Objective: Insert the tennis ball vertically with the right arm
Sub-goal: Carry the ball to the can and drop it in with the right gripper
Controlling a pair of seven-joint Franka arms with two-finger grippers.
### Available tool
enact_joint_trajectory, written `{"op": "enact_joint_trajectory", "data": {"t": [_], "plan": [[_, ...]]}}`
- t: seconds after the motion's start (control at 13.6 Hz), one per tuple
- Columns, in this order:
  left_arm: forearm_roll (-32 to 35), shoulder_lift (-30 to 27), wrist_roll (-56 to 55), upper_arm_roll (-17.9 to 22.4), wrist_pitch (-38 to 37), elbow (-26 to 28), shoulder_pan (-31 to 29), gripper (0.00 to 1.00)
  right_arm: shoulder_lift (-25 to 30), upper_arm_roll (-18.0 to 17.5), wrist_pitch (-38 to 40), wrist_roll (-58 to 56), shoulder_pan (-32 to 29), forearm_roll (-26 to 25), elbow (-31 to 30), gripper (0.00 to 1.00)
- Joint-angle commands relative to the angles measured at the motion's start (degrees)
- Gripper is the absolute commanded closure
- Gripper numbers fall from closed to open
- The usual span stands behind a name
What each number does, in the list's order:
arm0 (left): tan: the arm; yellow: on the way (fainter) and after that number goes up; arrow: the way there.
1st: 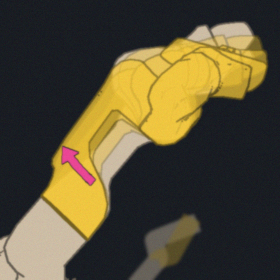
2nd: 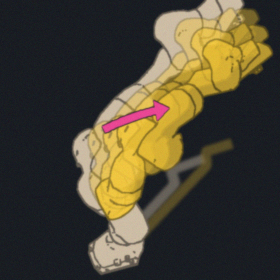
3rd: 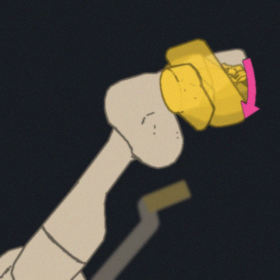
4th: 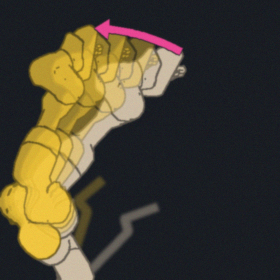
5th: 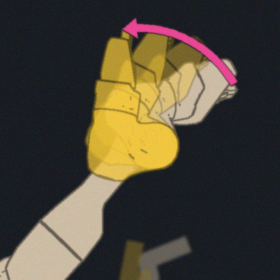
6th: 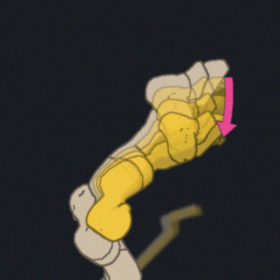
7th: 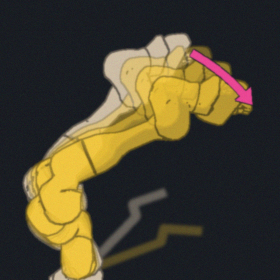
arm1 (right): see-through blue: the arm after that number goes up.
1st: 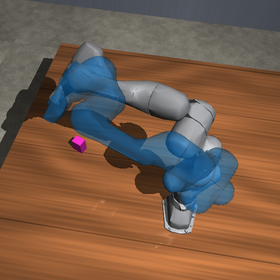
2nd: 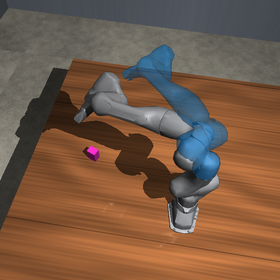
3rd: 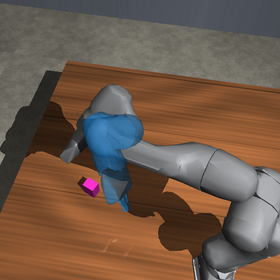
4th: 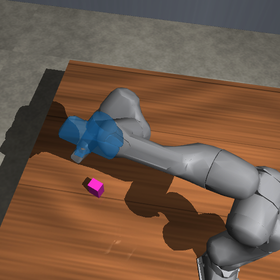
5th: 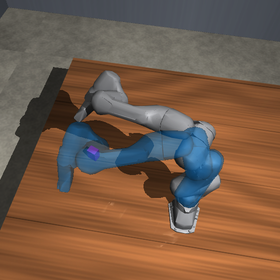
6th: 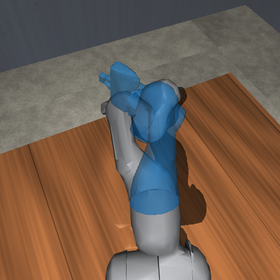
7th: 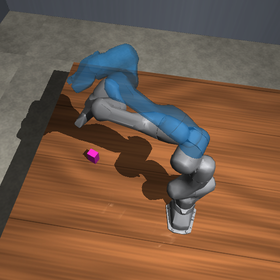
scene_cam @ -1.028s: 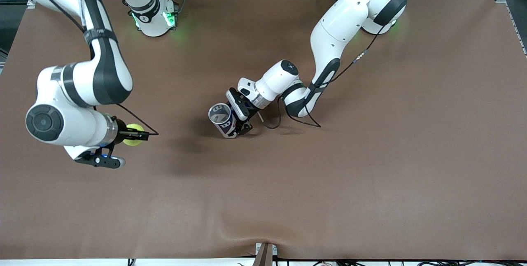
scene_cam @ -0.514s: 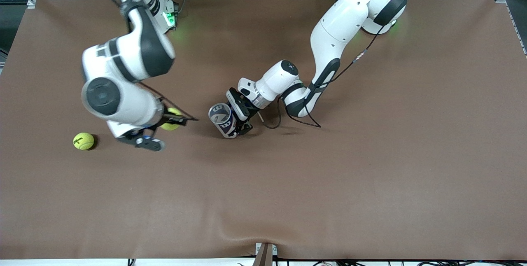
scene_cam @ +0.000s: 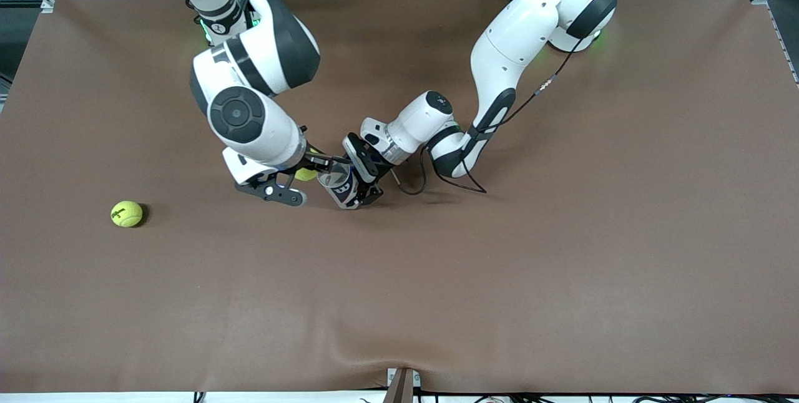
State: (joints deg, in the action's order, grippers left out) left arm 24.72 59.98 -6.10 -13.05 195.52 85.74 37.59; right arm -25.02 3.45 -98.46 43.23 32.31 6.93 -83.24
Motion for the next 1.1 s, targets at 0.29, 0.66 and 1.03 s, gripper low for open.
{"op": "enact_joint_trajectory", "data": {"t": [0.29, 0.66, 1.03], "plan": [[-0.7, -0.4, -0.4, 0.2, 0.1, 0.8, 0.5, 0.24, -2.8, 0.6, -4.0, 4.5, 2.8, 0.9, 0.1, 1.0], [-0.7, 0.1, -0.4, 0.2, 0.1, 0.5, 0.1, 0.24, -2.7, 0.5, -5.2, 4.6, 1.7, 1.2, 0.2, 0.0], [-0.6, 0.1, -0.4, 0.2, 0.1, 0.5, 0.2, 0.24, -2.3, 0.7, -4.7, 3.8, 1.6, 1.2, 0.3, 0.0]]}}
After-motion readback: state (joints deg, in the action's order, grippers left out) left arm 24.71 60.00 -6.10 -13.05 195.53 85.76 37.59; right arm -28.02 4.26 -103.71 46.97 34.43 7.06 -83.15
